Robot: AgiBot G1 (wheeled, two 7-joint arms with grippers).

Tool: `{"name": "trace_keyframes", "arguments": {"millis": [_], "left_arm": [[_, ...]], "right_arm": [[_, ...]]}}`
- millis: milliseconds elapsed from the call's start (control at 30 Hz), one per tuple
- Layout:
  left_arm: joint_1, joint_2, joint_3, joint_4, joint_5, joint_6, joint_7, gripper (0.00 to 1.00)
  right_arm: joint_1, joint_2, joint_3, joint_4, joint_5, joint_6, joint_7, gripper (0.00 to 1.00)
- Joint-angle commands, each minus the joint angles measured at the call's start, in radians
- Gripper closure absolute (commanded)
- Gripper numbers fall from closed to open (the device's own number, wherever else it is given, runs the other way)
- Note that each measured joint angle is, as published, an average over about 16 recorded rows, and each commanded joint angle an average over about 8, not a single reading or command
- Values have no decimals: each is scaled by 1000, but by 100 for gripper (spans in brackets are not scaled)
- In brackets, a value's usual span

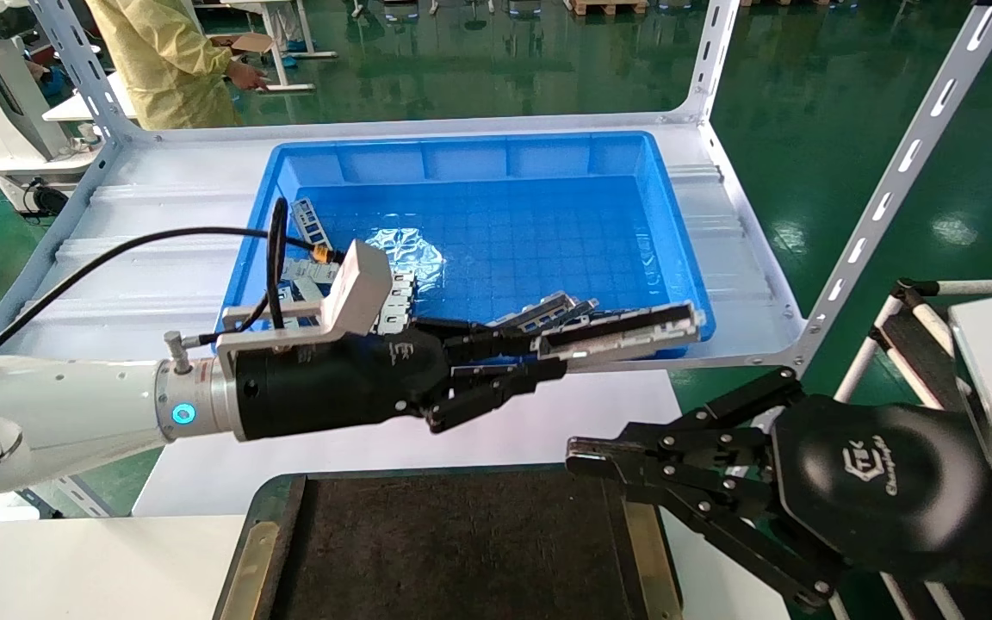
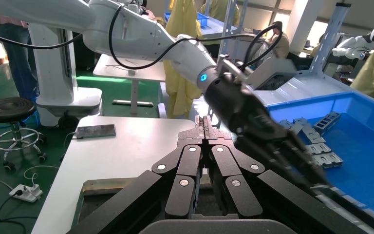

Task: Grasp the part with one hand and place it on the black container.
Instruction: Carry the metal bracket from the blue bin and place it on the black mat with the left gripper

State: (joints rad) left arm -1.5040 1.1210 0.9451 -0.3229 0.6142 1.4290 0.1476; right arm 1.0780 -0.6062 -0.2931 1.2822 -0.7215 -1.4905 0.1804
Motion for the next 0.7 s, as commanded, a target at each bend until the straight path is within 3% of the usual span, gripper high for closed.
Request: {"name": "trace_keyframes", "arguments": {"millis": [33,400,700], "left_arm": [[17,-18,5,-6,1,36,-11,100],[271,-161,13,-228,-45,24,-109,100],[495,-222,13,-443,-83,-189,-147,100]], "right_arm": [[0,0,0,0,0,0,0,100],[0,0,-1,0,1,0,0,100],[0,1,-1,0,1,1,-1,100]]}}
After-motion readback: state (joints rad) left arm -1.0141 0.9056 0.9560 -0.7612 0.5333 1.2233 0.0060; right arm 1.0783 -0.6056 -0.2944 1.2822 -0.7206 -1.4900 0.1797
